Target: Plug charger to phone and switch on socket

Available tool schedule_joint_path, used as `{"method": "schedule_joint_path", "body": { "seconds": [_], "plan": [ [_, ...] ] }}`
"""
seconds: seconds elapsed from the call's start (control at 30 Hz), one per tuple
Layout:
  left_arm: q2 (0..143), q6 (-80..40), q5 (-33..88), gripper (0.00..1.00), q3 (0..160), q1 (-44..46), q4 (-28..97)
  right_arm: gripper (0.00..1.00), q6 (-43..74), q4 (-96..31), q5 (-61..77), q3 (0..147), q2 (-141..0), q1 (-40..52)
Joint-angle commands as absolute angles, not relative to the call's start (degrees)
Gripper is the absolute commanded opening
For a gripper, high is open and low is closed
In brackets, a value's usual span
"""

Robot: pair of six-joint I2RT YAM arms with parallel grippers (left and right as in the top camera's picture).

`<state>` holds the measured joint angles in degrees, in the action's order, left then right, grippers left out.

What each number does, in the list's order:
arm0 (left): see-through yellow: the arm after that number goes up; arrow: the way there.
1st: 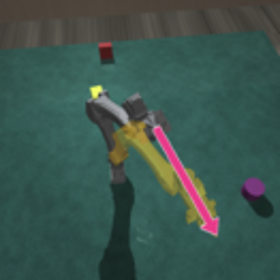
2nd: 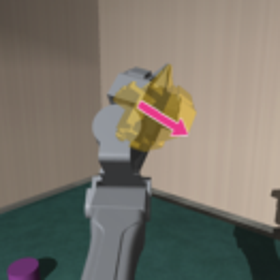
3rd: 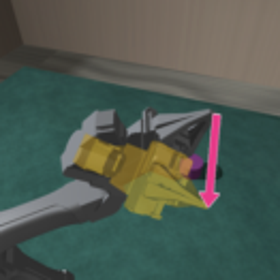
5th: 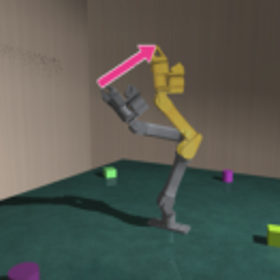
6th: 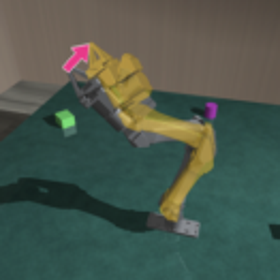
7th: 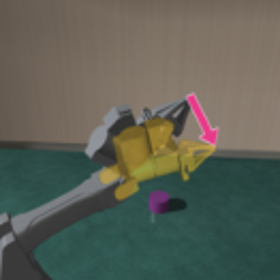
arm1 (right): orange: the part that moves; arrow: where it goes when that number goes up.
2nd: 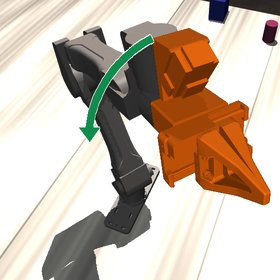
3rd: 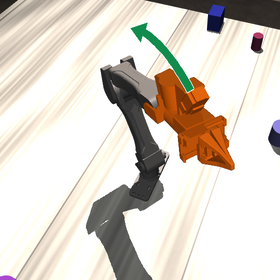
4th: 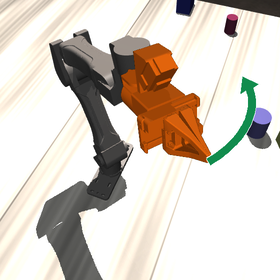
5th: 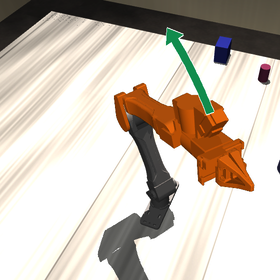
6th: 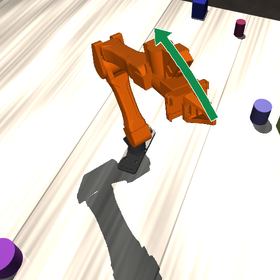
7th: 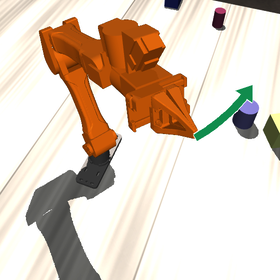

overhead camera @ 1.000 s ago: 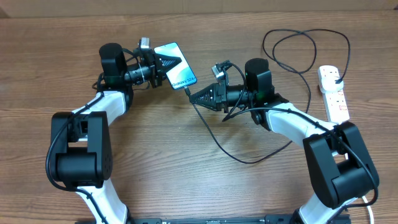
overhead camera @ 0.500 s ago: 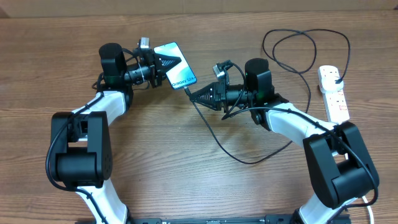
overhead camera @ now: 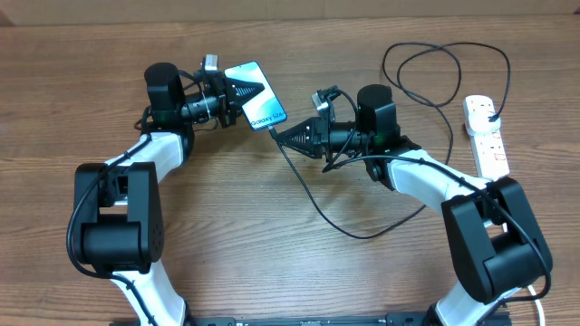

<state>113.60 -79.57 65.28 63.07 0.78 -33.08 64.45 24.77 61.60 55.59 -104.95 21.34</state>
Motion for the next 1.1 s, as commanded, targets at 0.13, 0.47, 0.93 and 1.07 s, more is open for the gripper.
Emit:
{"method": "schedule_joint_path", "body": {
  "seconds": [0.13, 0.47, 0.93, 1.07],
  "plan": [
    [112.88, -79.33, 65.80, 0.04, 63.48, 0.97, -33.93, 0.04, 64.75, 25.23, 61.78, 55.44, -103.18, 20.86],
    [112.88, -79.35, 66.02, 0.04, 63.48, -0.69, -33.91, 0.04, 64.75, 25.26, 61.58, 55.44, -103.18, 20.86],
    [112.88, -79.33, 66.11, 0.04, 63.48, -0.71, -33.91, 0.04, 64.45, 25.23, 60.90, 55.44, -103.20, 20.86],
    [112.88, -79.07, 65.98, 0.04, 63.48, -1.13, -33.93, 0.08, 59.09, 25.30, 62.26, 55.44, -103.18, 20.99]
  ]
}}
